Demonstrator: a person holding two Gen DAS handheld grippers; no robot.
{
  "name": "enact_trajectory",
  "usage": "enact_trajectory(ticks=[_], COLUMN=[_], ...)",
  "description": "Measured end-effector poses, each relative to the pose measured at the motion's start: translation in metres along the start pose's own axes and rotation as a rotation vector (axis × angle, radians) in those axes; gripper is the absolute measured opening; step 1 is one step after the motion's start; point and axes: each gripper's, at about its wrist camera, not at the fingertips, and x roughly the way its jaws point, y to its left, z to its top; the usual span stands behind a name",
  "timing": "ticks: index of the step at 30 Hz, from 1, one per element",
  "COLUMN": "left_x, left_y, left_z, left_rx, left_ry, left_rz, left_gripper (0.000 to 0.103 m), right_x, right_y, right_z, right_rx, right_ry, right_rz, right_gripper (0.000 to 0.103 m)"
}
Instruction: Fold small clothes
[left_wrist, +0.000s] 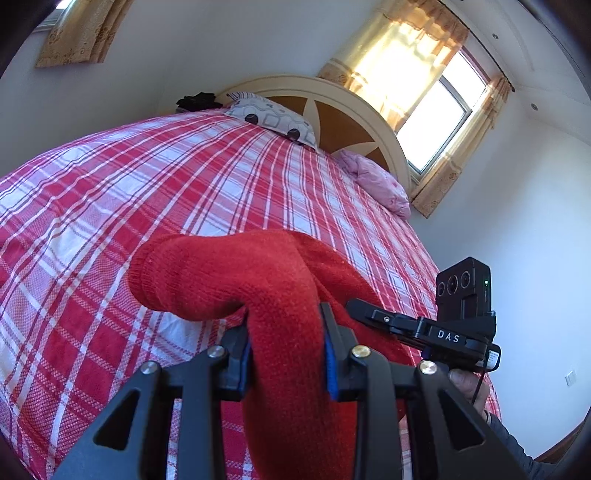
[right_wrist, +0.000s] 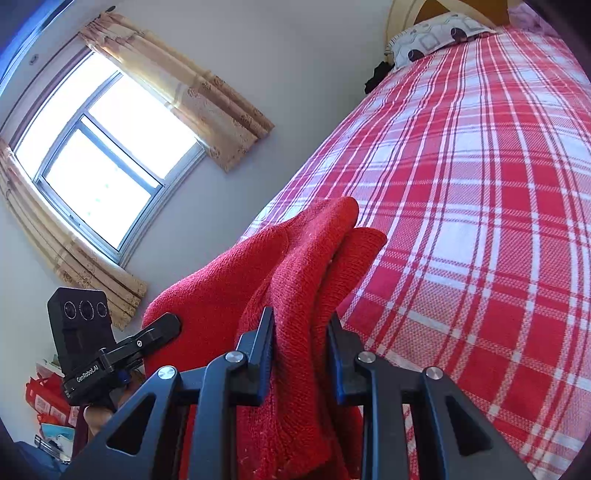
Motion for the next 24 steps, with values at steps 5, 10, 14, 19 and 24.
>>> enact_trajectory(ticks=[5, 10, 14, 19, 24], left_x=[-0.002, 0.001, 0.004, 0.011, 0.027], left_y=[0.007, 0.01, 0.013, 0.018, 0.033], left_z=[-0.002, -0.003, -0.004, -0.003, -0.003], left_rx=[-0.014, -0.03, -0.033, -0.043, -0.067], left_ry=[0.011, 0.037, 0.047, 0.067, 0.094], left_rz=[0.009, 0.012, 0.017, 0.023, 0.04], left_gripper=[0.031, 0.031, 0.031, 0.031, 0.031], right_x=[0.005, 0.01, 0.013, 0.018, 0.027], right_y=[0.002, 0.002, 0.0, -0.007, -0.019], right_z=[0.0, 0.002, 0.004, 0.005, 0.004], right_rx=[0.004, 0.012, 0.02, 0.032, 0.054], right_ry=[0.019, 0.039, 0.057, 0.073, 0.087], right_rz=[-0.003, -0.019, -0.035, -0.057, -0.092], right_gripper=[0.026, 0.026, 0.026, 0.026, 0.026])
